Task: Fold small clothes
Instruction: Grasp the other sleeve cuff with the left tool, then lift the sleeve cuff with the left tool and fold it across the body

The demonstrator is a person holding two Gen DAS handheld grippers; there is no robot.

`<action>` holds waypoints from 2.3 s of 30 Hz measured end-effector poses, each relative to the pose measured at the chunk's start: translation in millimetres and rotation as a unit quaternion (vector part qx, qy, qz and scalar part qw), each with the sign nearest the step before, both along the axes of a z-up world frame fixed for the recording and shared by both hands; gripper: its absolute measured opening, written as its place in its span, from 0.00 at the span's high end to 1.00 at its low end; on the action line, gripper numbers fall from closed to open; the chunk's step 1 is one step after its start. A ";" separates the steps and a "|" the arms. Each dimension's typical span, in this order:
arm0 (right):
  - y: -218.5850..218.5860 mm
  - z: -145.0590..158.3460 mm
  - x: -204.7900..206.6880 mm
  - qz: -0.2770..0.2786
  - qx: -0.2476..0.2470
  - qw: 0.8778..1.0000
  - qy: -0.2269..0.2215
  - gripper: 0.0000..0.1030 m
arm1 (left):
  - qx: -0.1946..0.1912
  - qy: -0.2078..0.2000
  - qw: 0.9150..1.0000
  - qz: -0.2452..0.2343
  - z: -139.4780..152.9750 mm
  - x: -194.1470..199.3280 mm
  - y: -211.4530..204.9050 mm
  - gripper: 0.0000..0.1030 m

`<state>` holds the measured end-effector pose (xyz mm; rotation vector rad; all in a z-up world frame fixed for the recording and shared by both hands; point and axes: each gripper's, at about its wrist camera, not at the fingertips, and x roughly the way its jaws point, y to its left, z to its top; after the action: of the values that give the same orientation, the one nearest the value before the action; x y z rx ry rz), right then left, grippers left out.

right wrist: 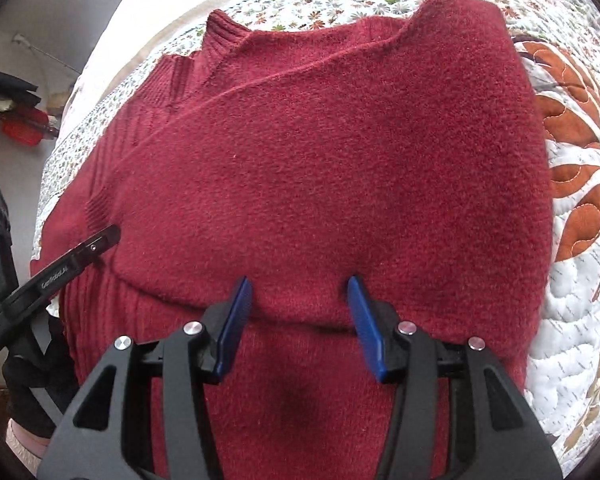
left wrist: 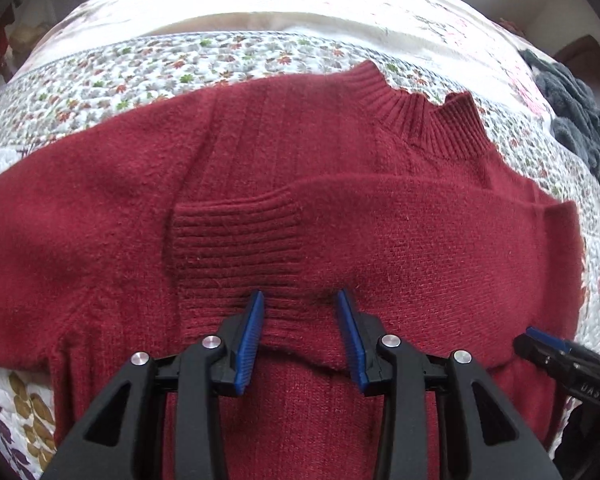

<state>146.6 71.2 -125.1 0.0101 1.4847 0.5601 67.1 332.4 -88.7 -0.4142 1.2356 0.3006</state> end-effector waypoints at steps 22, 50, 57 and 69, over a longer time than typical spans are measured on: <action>94.3 51.6 -105.4 0.104 0.033 0.994 -0.015 0.43 | 0.059 0.001 0.951 0.303 56.3 -265.2 201.1 0.51; 127.8 30.1 -124.1 0.119 0.001 0.993 -0.015 0.43 | -0.025 -0.099 0.867 0.488 23.8 -338.1 384.6 0.91; 115.6 34.1 -117.6 0.111 -0.001 0.994 -0.019 0.43 | 0.037 -0.116 0.885 0.449 58.5 -308.6 363.0 0.92; 84.8 39.0 -108.1 0.084 0.001 0.996 -0.021 0.43 | 0.054 -0.190 0.923 0.329 119.9 -228.7 271.4 0.92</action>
<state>38.5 156.0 -86.2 -0.1252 1.4514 0.6933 -161.6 603.8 31.2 -0.7513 0.6643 0.8196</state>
